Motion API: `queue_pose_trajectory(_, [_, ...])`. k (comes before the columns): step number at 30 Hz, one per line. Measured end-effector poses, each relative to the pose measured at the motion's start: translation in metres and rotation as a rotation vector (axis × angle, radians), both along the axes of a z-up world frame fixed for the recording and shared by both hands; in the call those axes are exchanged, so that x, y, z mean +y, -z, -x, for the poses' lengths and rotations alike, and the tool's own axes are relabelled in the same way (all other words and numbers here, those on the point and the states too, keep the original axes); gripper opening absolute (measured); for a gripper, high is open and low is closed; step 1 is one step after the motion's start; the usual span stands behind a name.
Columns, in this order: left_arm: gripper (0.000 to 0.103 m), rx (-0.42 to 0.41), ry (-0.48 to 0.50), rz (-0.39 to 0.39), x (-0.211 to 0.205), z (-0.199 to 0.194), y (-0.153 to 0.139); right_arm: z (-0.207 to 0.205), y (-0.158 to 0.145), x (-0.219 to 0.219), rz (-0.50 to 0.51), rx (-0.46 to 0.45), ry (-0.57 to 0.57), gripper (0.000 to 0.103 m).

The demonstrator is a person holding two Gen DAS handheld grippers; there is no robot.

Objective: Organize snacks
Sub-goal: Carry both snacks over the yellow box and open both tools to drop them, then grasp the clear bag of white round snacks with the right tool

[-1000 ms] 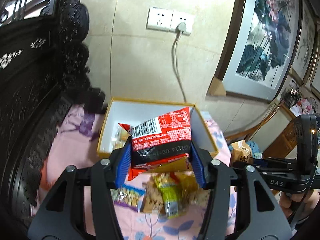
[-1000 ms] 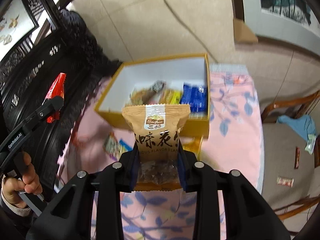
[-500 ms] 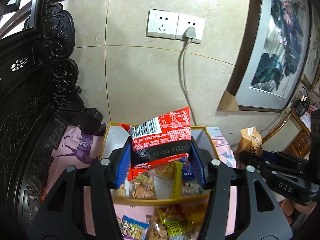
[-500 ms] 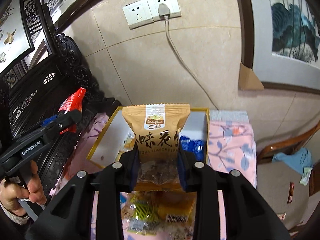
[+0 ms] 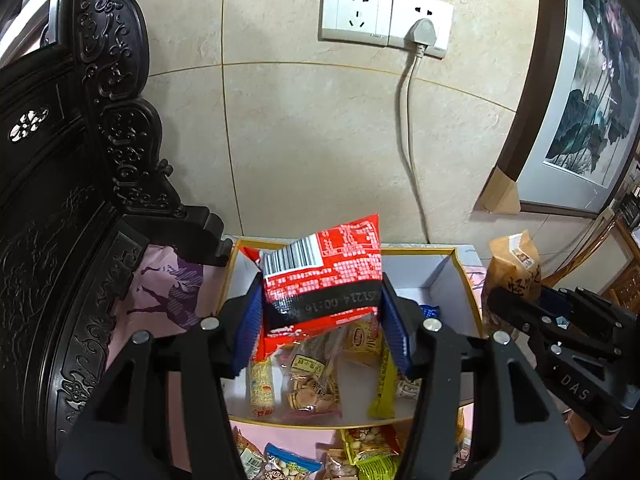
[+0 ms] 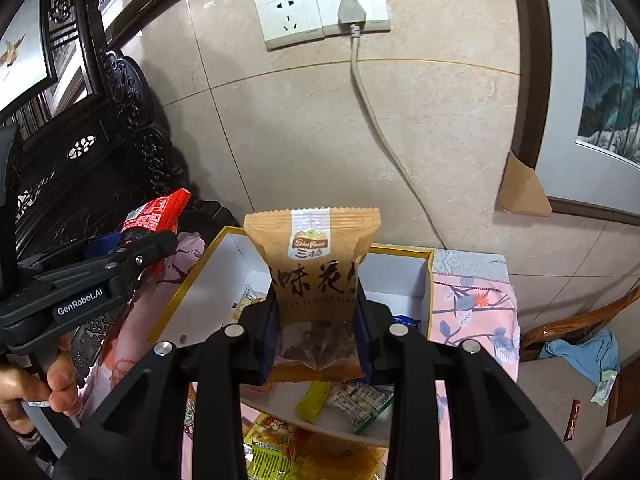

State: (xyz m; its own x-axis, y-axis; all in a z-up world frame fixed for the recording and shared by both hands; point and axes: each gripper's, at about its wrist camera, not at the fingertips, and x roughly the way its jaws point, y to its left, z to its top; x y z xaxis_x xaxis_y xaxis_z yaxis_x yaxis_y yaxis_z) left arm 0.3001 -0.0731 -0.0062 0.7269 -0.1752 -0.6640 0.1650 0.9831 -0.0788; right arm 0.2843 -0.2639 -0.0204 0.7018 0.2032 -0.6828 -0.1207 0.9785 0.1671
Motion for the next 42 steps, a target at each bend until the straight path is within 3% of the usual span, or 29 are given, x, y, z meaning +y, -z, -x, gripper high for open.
queue_pose_trajectory(2, [0.059, 0.001, -0.011, -0.001, 0.002, -0.001, 0.001, -0.003, 0.002, 0.003, 0.011, 0.004, -0.004, 0.037])
queue_pose_trajectory(3, [0.071, 0.001, -0.019, -0.002, 0.002, -0.002, 0.000, -0.003, 0.002, 0.005, 0.020, 0.004, -0.003, 0.045])
queue_pose_trajectory(4, [0.078, -0.002, -0.034, -0.006, 0.003, -0.002, 0.000, -0.002, 0.000, 0.007, 0.044, -0.008, 0.008, 0.061])
queue_pose_trajectory(5, [0.085, -0.013, -0.055, -0.013, 0.004, 0.000, -0.002, 0.001, -0.002, 0.007, 0.064, -0.027, 0.020, 0.066])
queue_pose_trajectory(12, [0.094, -0.043, -0.085, 0.033, 0.019, 0.022, -0.014, 0.028, -0.018, -0.002, 0.075, -0.067, 0.020, 0.066])
queue_pose_trajectory(19, [0.097, -0.042, -0.113, 0.022, 0.028, 0.054, -0.005, 0.061, -0.006, -0.023, 0.059, -0.014, 0.061, 0.066])
queue_pose_trajectory(23, [0.099, -0.017, -0.123, 0.025, 0.037, 0.076, 0.006, 0.090, 0.016, -0.034, 0.069, 0.052, 0.082, 0.068])
queue_pose_trajectory(28, [0.100, 0.034, -0.146, 0.058, 0.054, 0.116, 0.035, 0.135, 0.053, -0.046, 0.093, 0.135, 0.149, 0.092])
queue_pose_trajectory(32, [0.101, 0.078, -0.145, 0.052, 0.062, 0.143, 0.058, 0.172, 0.092, -0.051, 0.029, 0.240, 0.192, 0.095])
queue_pose_trajectory(36, [0.101, 0.117, -0.121, -0.005, 0.066, 0.170, 0.086, 0.200, 0.128, -0.055, -0.082, 0.366, 0.250, 0.095])
queue_pose_trajectory(38, [0.101, 0.150, -0.115, -0.021, 0.068, 0.181, 0.097, 0.205, 0.133, -0.051, -0.103, 0.378, 0.256, 0.095])
queue_pose_trajectory(42, [0.101, 0.186, -0.115, -0.020, 0.073, 0.193, 0.110, 0.202, 0.127, -0.034, -0.048, 0.311, 0.201, 0.095])
